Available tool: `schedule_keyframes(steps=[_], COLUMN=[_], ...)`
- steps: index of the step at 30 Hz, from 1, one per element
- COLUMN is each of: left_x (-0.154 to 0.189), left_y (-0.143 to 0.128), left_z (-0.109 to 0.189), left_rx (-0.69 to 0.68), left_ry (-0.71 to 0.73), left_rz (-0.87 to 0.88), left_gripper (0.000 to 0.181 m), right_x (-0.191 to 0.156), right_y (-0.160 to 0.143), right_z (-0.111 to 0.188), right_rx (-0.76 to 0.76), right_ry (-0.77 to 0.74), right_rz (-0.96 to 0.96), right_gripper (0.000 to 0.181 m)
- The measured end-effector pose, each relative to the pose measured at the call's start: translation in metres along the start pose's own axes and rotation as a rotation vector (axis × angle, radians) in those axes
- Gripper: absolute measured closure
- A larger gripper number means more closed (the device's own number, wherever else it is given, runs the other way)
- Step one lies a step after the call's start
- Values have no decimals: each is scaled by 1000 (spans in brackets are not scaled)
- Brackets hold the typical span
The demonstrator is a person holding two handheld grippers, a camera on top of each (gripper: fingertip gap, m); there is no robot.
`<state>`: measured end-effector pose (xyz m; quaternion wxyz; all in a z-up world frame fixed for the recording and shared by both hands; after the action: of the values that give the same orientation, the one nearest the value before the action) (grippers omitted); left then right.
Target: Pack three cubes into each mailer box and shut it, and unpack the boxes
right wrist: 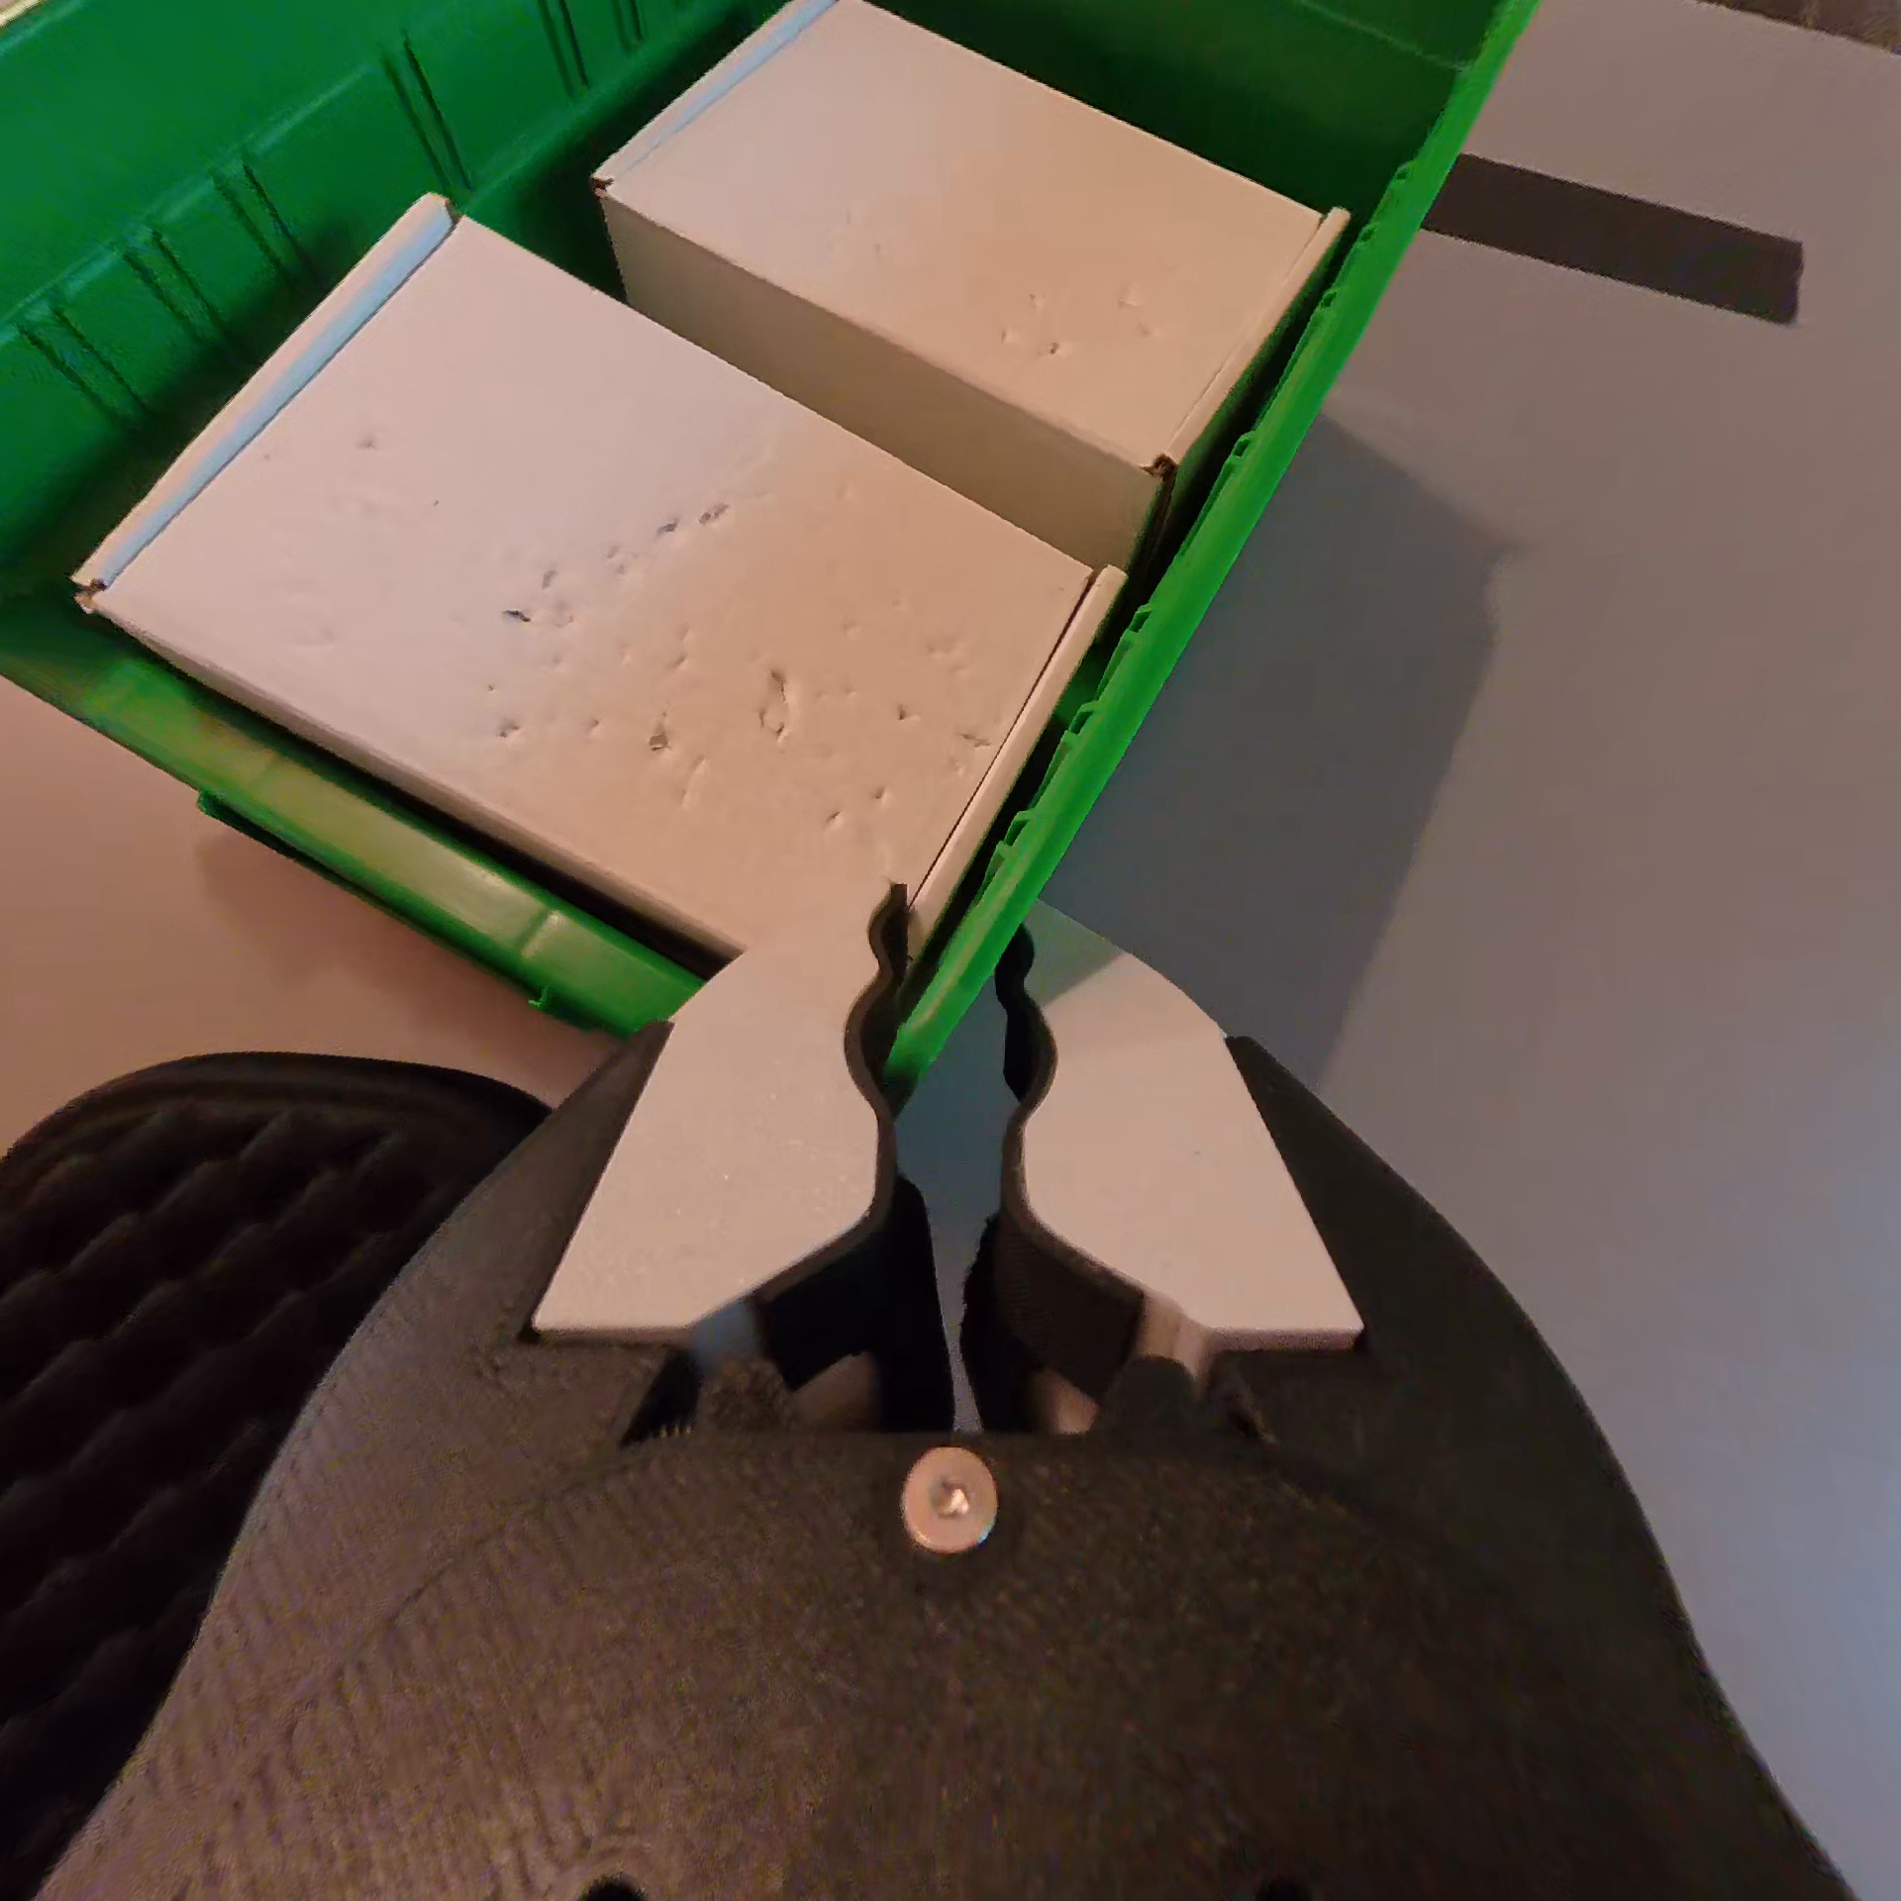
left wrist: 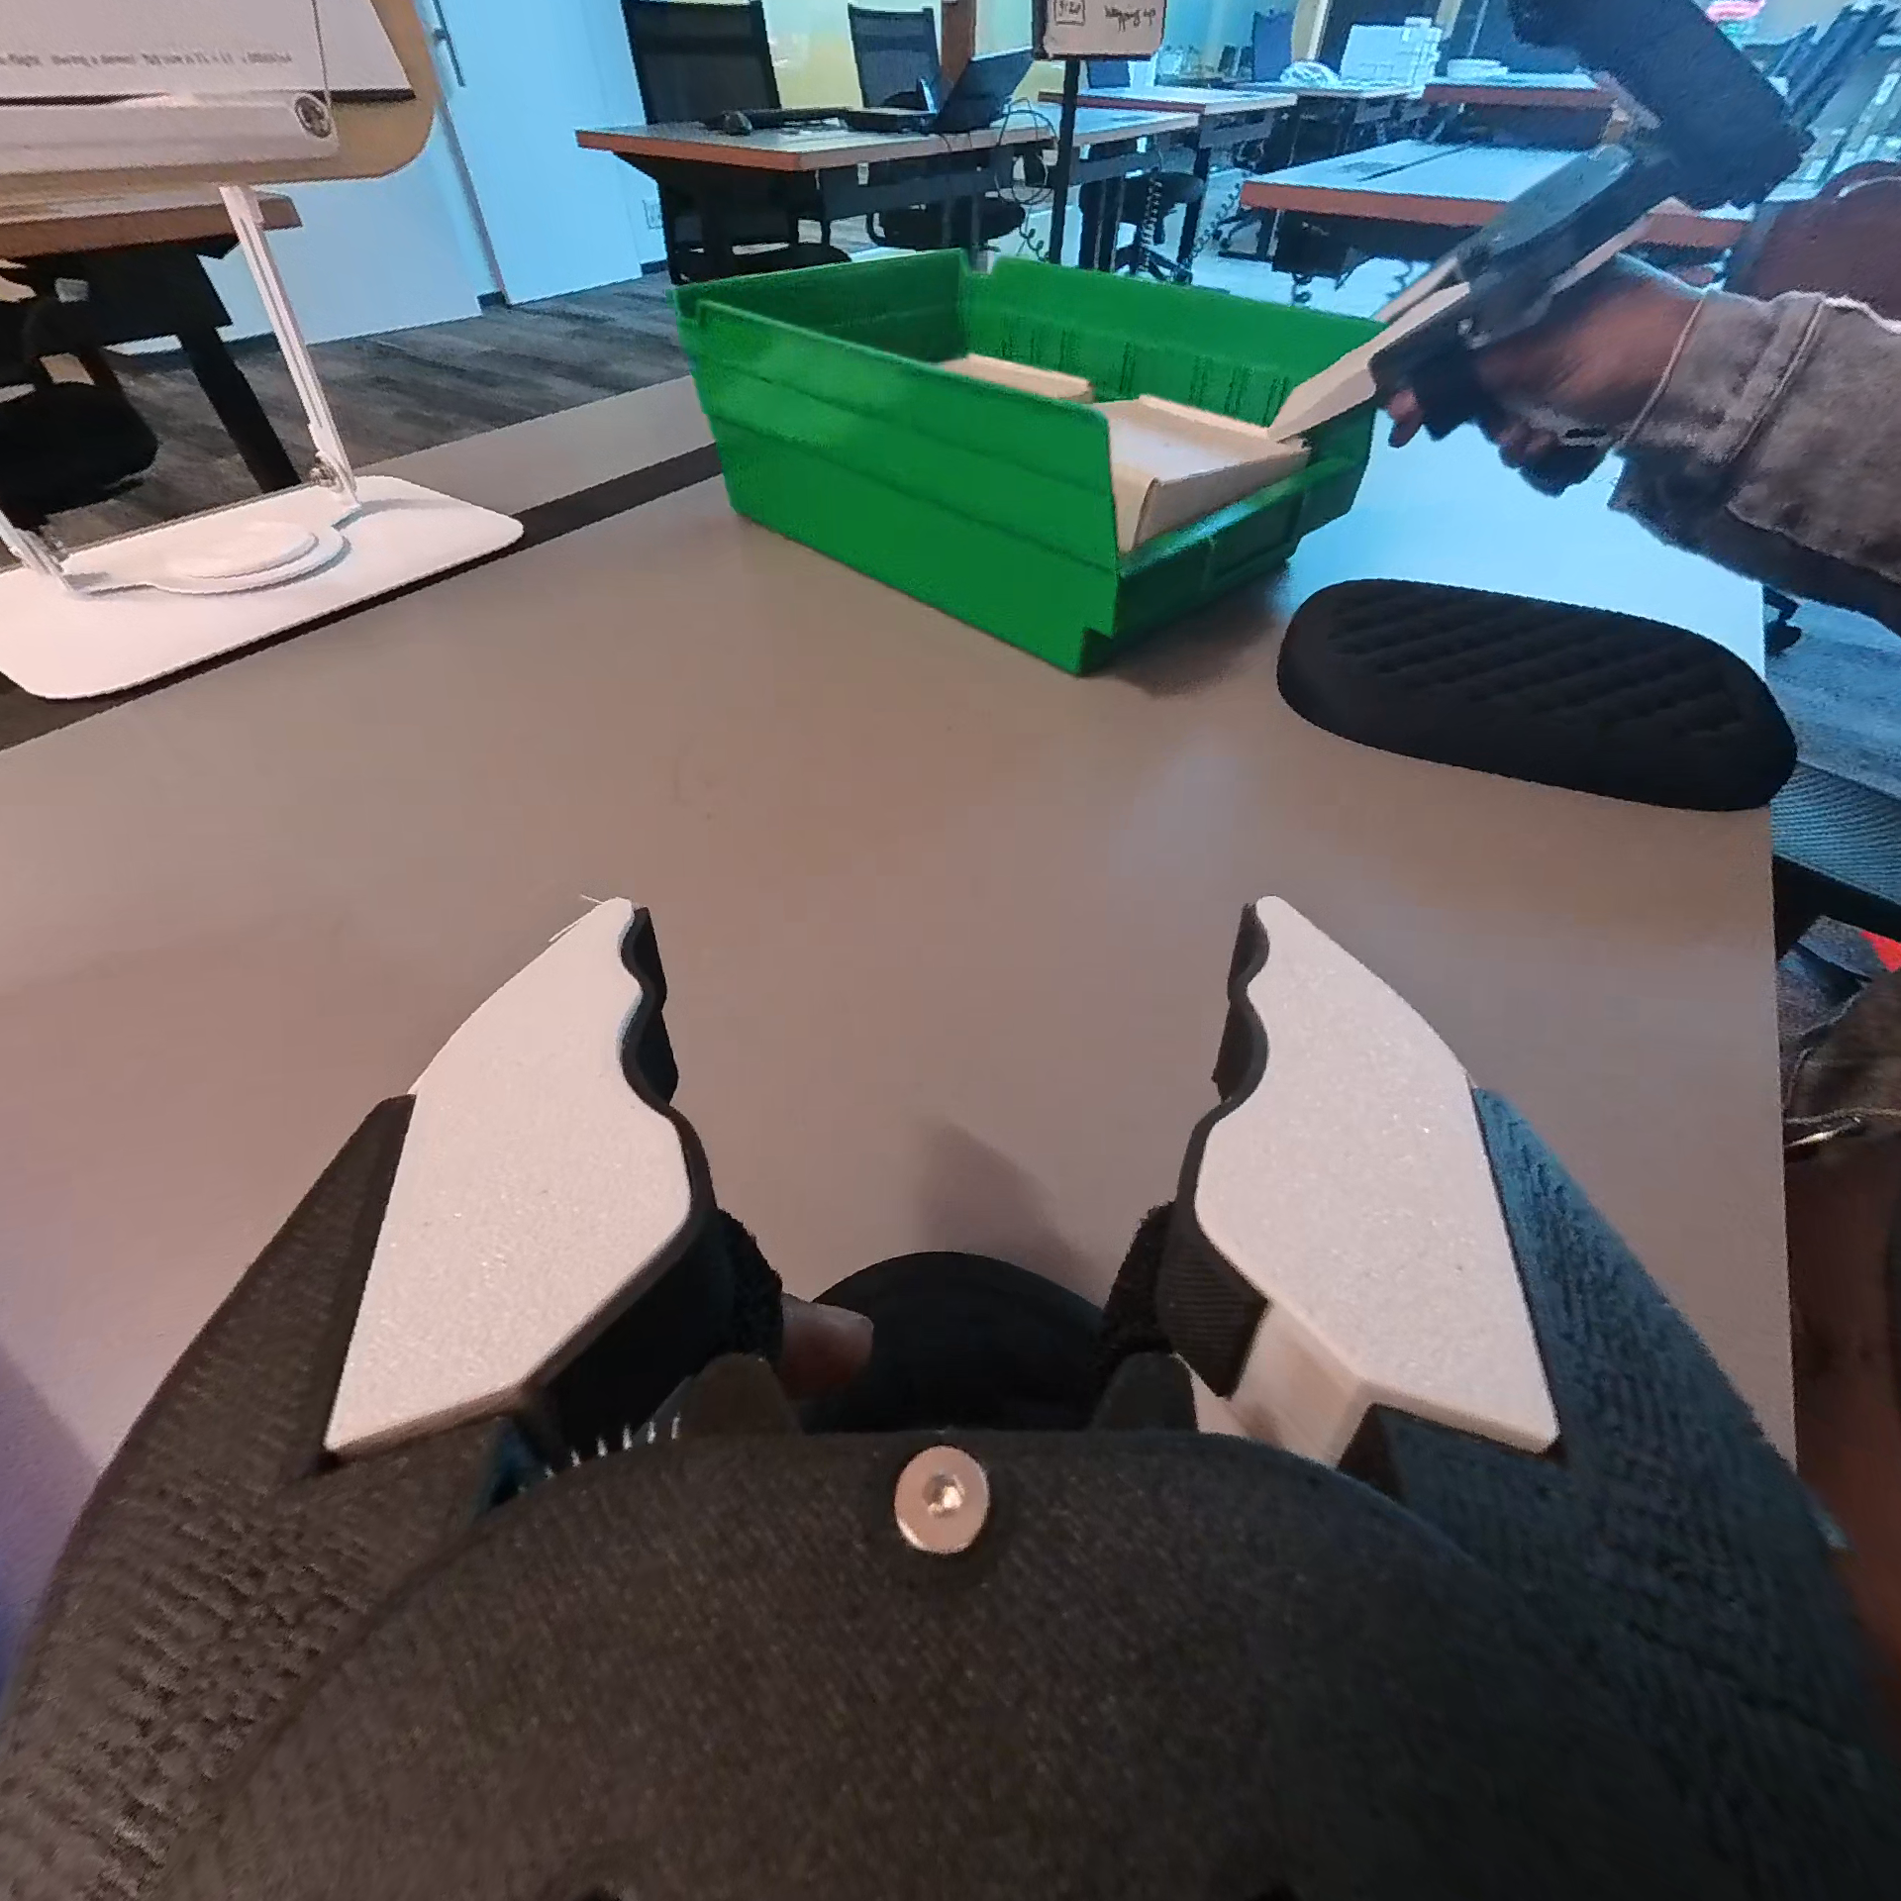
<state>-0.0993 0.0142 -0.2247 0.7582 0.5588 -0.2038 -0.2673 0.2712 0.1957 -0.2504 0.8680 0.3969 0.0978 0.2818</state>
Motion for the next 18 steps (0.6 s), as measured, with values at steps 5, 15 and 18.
schedule_keyframes(steps=[5, 15, 18], left_x=[0, 1, 1], left_y=[0, 0, 0], left_z=[0, 0, 0], left_rx=[1, 3, 4], left_ry=[-6, -12, -11], left_rz=[4, 0, -3], left_gripper=[77, 77, 77], right_x=[-32, -79, -90], right_y=[11, 29, 34], right_z=[-9, -23, -27], right_rx=[4, 3, -3], right_ry=[12, 60, 72], right_rz=[89, 153, 177], right_gripper=[163, 163, 163])
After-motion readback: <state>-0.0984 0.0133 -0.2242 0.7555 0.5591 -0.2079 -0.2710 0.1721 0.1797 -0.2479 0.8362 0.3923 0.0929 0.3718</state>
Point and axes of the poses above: each gripper's, where its closed fingertips meet, z back along the fingers, y out of its top, x = y × z across the jaws, the point moved 1 cm from there along z, back along the fingers, and after that the axes turned 2 degrees about -x, right-handed, at the moved point
